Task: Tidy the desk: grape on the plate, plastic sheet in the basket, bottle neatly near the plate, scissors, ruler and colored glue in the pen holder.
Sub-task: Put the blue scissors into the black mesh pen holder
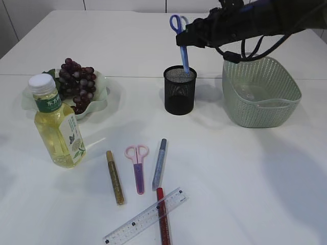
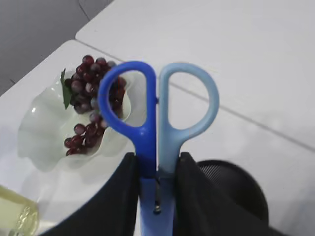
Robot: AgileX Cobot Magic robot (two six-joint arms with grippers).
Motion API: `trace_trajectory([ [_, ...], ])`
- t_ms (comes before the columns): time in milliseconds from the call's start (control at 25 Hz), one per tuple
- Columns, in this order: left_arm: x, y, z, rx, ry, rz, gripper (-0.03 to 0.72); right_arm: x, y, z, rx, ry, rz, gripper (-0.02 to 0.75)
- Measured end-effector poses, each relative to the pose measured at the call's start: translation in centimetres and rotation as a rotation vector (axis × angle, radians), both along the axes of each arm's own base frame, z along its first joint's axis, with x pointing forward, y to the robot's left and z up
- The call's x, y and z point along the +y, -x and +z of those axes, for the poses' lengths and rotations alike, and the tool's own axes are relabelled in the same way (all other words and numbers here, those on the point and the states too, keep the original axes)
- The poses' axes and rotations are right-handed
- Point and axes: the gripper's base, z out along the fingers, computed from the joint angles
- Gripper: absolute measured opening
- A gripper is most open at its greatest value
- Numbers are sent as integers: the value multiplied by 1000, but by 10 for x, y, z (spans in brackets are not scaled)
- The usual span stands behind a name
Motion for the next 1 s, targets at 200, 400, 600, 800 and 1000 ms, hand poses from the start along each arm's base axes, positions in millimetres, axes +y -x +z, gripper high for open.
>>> trace_trajectory([
  [200, 0, 1, 0, 12, -3, 0, 435, -1, -10, 4, -176, -10, -25, 194],
  [400, 1, 2, 0, 18, -6, 0, 435, 1, -21, -17, -241, -15, -28, 194],
  [600, 1, 2, -1, 22, -6, 0, 435, 1, -28, -44, -235, 16, -20, 194],
  [800, 1, 2, -1, 24, -7, 0, 435, 2, -28, -54, -229, 22, 0, 209],
  [1000, 1, 2, -1, 24, -7, 0, 435, 7, -24, -58, -224, 10, 73, 363],
])
